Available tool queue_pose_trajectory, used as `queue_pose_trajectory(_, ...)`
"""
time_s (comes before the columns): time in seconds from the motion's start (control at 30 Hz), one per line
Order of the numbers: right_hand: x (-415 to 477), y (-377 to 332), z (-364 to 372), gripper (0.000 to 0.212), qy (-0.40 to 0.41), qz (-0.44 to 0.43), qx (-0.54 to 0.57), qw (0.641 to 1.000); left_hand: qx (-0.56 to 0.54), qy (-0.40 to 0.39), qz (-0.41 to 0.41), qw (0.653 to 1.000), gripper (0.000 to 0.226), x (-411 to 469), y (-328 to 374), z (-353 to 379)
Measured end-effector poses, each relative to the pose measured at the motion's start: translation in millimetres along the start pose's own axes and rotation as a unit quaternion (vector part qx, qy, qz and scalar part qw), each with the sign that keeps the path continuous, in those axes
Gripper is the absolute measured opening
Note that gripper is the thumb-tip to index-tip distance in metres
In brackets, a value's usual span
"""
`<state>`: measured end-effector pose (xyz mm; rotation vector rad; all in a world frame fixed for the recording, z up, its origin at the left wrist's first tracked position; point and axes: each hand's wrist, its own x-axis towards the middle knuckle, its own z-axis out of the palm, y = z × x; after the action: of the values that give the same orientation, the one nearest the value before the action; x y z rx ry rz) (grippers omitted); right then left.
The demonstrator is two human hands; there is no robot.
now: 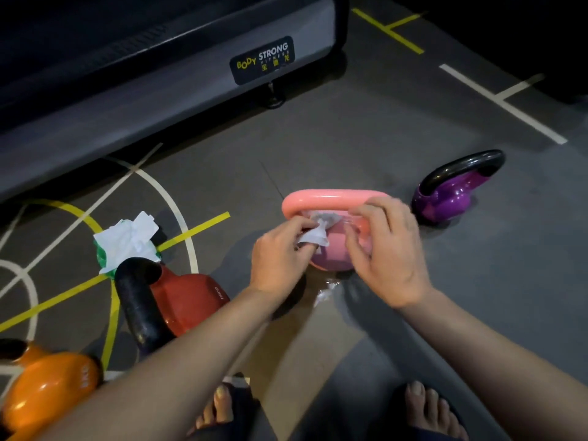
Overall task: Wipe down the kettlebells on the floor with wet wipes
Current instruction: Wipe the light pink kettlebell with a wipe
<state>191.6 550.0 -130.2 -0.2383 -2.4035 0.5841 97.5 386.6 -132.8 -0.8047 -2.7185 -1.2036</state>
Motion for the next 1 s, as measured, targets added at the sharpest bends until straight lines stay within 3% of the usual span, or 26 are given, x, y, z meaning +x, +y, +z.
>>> queue_pose_trajectory(0.17,-3,-31,16,0.040,-0.149,0.166,0.177,0.959,-0.125,-0.113,-0.041,0.985,0.018,24,-1,-29)
queue_pose_trajectory(0.33,11,-56,35,0.014,-0.113,0.344,0.334,0.870,-0.132,-0.242,-0.069,0.959,0.025,35,3,-67)
queue_pose_trajectory(0.37,10,-58,40,0.010,-0.088,0.400,0.359,0.839,-0.103,-0.246,-0.063,0.962,0.024,36,4,-70)
queue_pose_trajectory(0.47,6,-65,51,0.012,-0.004,0.555,0.461,0.692,-0.042,-0.168,-0.097,0.980,0.017,42,-1,-74)
queue_pose_trajectory(0.5,6,-65,53,0.014,0.014,0.567,0.470,0.676,-0.029,-0.140,-0.104,0.984,0.014,45,-5,-72)
queue_pose_trajectory(0.6,16,-59,56,0.025,0.059,0.550,0.480,0.681,-0.045,-0.111,-0.106,0.987,0.023,51,-20,-59)
queue_pose_trajectory(0.7,24,-61,66,0.027,0.087,0.562,0.519,0.639,-0.108,-0.120,-0.108,0.981,0.039,52,-32,-43)
queue_pose_trajectory(0.8,22,-75,77,0.028,0.057,0.534,0.528,0.657,-0.129,-0.130,-0.079,0.980,0.037,51,-32,-38)
queue_pose_trajectory(0.87,24,-81,81,0.031,0.043,0.494,0.517,0.698,-0.111,-0.129,-0.062,0.983,0.032,54,-31,-41)
queue_pose_trajectory(1.0,21,-76,91,0.028,-0.038,0.391,0.323,0.861,-0.104,-0.143,-0.063,0.982,0.034,59,-32,-45)
